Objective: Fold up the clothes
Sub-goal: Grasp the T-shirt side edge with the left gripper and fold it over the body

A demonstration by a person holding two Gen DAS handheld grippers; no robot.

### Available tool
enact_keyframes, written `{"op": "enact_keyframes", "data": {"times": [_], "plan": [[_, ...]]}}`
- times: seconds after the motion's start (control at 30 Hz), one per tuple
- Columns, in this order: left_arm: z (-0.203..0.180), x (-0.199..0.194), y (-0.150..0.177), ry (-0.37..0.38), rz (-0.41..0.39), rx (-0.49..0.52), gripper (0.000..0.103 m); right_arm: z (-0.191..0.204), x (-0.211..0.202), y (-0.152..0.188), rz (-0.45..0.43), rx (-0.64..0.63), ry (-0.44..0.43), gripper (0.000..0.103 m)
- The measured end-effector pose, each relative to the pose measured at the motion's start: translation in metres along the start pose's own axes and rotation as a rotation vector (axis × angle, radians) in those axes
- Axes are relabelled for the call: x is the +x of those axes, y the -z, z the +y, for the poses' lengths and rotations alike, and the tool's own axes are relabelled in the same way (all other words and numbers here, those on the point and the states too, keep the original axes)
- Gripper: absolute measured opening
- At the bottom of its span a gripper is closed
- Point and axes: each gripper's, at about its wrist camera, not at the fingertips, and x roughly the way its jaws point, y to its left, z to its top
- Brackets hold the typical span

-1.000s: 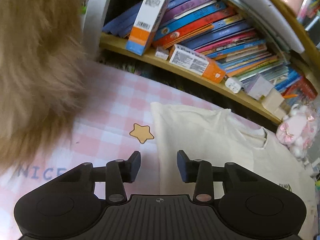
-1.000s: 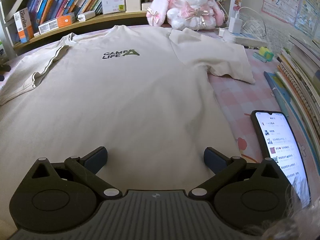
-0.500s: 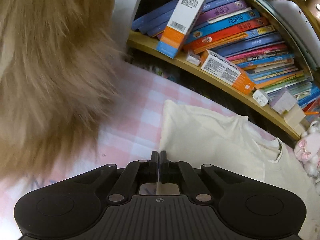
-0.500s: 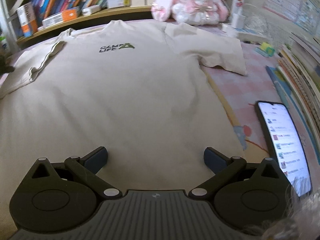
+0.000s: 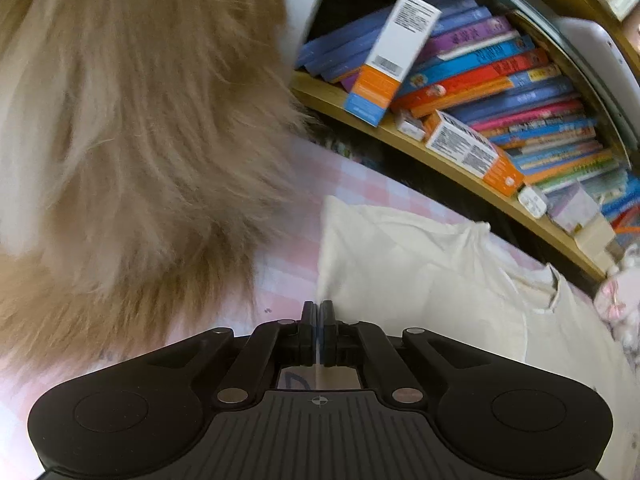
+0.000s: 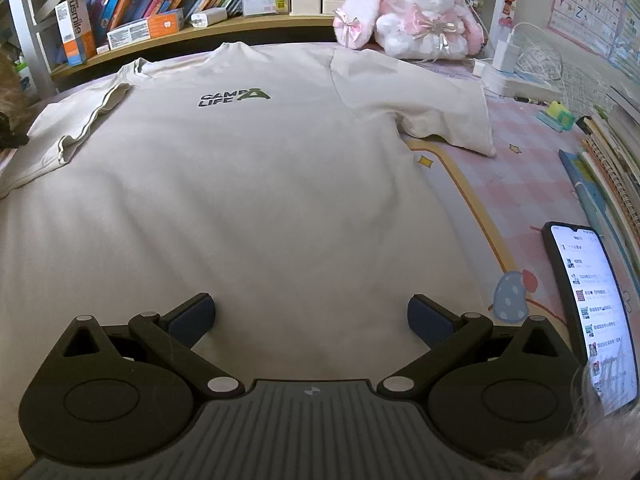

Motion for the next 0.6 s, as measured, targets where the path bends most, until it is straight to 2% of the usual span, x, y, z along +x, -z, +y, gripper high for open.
{"op": "enact_keyframes", "data": {"times": [0.1,0.27,0.37,0.5,0.6], "plan": [[0.0,-0.01,0.008,0.013,0.013,0.014,0.007,0.0,0.0,-0.001,0.004,0.001,0.001,0.103],[-0.001,-0.038,0.035,0.025,0.019,0.037,0.025,0.0,0.0,-0.001,0.011,-0.005,-0.005,0.103],[-0.002,-0.054,0.051,0.031,0.023,0.051,0.026,-0.001,-0.001,-0.001,0.016,-0.014,-0.01,0.103],[-0.003,-0.076,0.072,0.04,0.027,0.07,0.043,-0.009,-0.003,-0.004,0.003,-0.027,0.012,0.103],[-0.014,-0.09,0.088,0.012,0.027,0.108,0.043,-0.025,-0.004,-0.007,-0.018,-0.012,0.019,0.103]]}}
